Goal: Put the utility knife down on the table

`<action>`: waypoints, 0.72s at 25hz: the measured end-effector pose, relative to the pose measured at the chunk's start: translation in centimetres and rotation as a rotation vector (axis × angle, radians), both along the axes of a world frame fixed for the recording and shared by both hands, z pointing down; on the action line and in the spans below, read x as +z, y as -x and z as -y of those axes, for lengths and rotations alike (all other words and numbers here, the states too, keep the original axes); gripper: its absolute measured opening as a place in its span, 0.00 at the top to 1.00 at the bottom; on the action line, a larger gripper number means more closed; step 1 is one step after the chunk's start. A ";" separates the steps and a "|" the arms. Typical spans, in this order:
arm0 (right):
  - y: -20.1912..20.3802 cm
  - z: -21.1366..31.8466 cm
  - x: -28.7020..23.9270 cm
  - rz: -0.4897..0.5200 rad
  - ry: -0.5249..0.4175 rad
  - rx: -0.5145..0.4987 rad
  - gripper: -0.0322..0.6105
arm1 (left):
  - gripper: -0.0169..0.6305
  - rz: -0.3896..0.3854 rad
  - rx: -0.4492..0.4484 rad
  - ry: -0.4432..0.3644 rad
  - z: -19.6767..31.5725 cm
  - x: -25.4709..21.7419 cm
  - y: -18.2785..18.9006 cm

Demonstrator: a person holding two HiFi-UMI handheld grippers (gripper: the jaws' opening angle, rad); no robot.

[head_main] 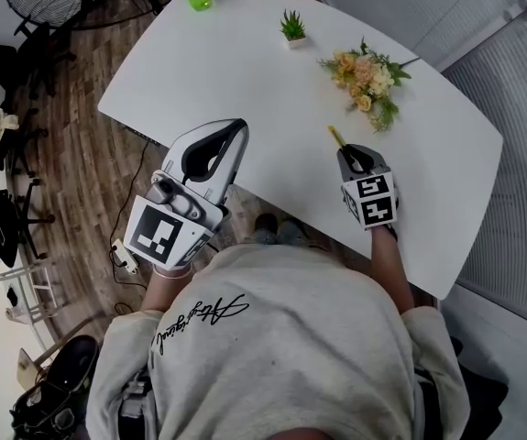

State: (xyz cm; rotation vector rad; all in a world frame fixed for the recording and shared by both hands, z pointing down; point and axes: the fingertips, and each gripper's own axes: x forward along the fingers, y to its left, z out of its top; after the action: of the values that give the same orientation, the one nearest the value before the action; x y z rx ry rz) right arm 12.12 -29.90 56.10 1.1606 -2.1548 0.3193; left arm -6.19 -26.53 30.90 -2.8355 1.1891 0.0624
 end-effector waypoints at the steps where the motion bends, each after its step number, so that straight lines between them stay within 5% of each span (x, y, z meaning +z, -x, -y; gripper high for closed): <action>1: 0.0 0.0 0.2 -0.003 0.006 -0.002 0.85 | 0.98 0.002 -0.003 0.002 0.0 0.1 0.1; 18: -0.1 0.1 2.7 -0.038 0.086 -0.019 0.85 | 0.98 0.004 -0.022 -0.003 0.1 0.3 0.4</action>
State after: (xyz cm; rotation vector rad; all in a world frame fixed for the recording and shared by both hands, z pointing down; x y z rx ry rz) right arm 12.23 -30.03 58.80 1.0889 -2.0969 0.3749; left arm -6.63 -26.63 31.24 -2.8182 1.2181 0.0572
